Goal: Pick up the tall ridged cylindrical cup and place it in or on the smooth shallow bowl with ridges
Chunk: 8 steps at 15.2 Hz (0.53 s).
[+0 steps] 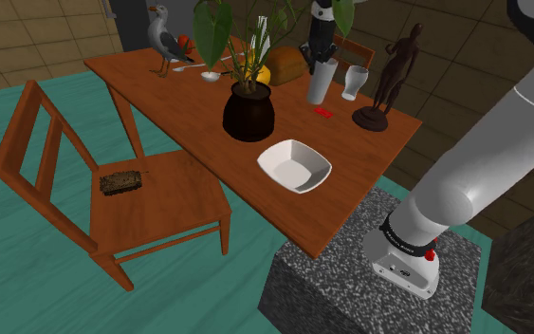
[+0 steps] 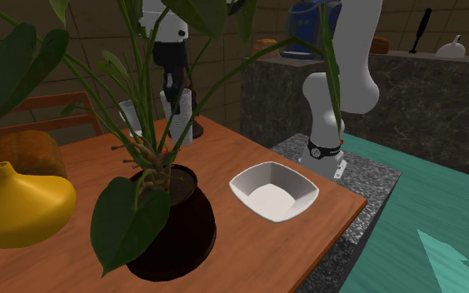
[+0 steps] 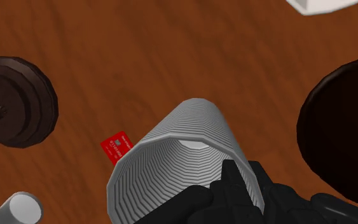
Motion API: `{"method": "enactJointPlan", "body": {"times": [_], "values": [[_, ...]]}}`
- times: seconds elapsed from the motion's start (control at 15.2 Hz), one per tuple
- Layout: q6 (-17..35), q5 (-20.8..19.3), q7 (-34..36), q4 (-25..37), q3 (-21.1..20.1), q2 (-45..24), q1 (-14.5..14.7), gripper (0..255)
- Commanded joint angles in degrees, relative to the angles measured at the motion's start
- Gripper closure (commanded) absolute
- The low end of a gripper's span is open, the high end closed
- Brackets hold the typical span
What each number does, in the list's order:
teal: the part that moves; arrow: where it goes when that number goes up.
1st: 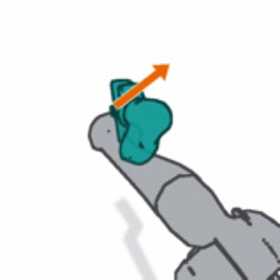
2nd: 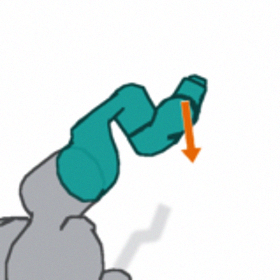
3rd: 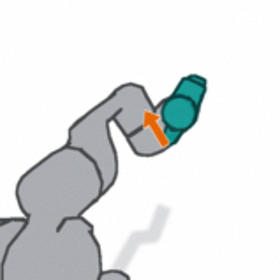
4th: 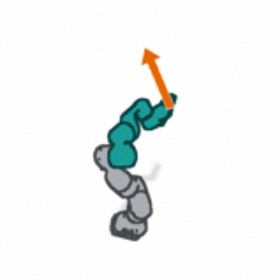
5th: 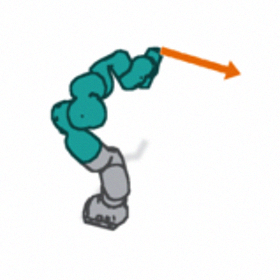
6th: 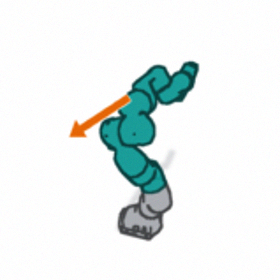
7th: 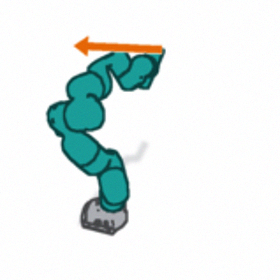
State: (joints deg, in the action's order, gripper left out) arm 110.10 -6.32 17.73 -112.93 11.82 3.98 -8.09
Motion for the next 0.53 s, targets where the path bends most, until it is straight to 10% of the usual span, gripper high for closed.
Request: {"method": "enactJointPlan", "body": {"times": [0.0, 0.46], "values": [[-0.72, -0.58, 2.57, -2.76, -1.3, 3.28, 1.04, 255], [-3.2, -0.78, 11.16, -10.93, -6.66, 13.07, 4.3, 255]]}}
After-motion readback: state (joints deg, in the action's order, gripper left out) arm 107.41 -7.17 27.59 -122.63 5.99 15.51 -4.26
